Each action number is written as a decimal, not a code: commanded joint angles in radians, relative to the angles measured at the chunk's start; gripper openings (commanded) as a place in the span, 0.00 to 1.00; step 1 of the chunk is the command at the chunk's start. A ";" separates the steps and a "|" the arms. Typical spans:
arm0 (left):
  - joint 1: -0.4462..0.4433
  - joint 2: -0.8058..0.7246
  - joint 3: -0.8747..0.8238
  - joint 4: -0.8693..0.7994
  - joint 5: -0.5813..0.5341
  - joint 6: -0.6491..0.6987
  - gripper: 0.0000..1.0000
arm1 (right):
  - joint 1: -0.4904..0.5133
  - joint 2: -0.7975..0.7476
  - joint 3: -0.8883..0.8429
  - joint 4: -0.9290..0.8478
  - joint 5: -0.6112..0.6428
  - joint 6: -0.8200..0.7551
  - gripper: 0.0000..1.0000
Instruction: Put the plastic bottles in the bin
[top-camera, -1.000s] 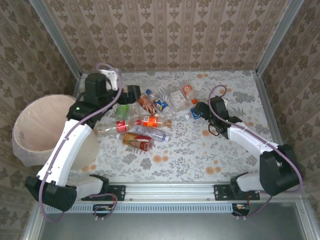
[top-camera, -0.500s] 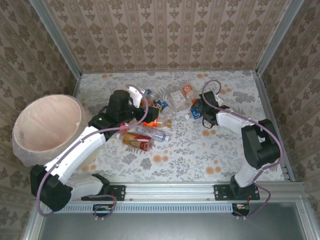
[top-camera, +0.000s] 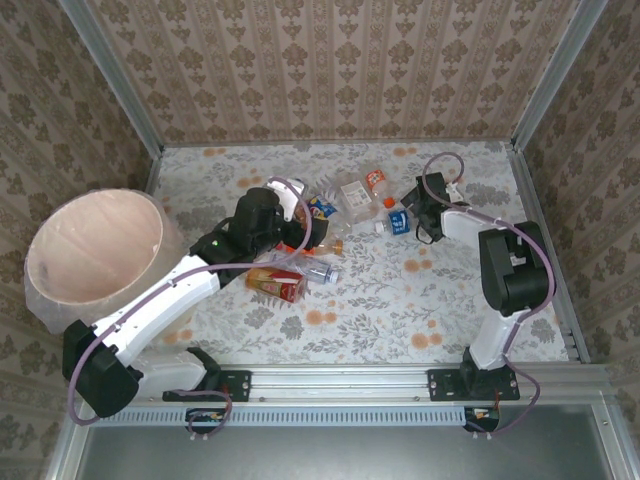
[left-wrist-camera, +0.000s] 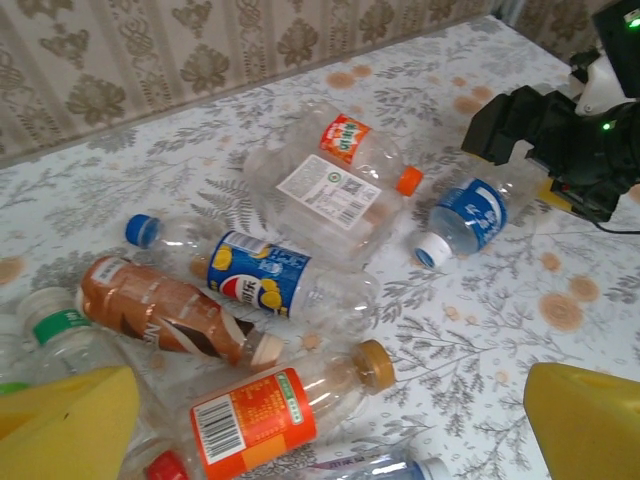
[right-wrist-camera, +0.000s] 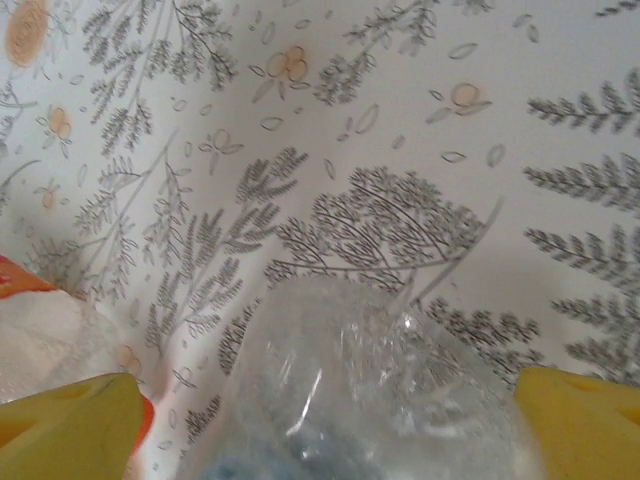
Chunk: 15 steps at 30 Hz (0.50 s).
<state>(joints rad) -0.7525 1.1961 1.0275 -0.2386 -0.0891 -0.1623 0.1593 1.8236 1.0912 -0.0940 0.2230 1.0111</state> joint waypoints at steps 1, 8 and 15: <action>-0.011 0.011 -0.003 0.002 -0.070 0.014 1.00 | -0.006 0.035 0.049 -0.001 -0.027 0.046 0.95; -0.026 0.036 -0.022 0.043 0.068 0.015 1.00 | -0.012 0.092 0.089 0.010 -0.046 0.105 0.90; -0.064 0.084 -0.028 0.055 0.092 -0.004 1.00 | -0.014 0.078 0.078 0.034 0.000 0.089 0.76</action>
<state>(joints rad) -0.8078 1.2686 1.0077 -0.2123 -0.0280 -0.1604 0.1528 1.9198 1.1763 -0.0772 0.1970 1.0946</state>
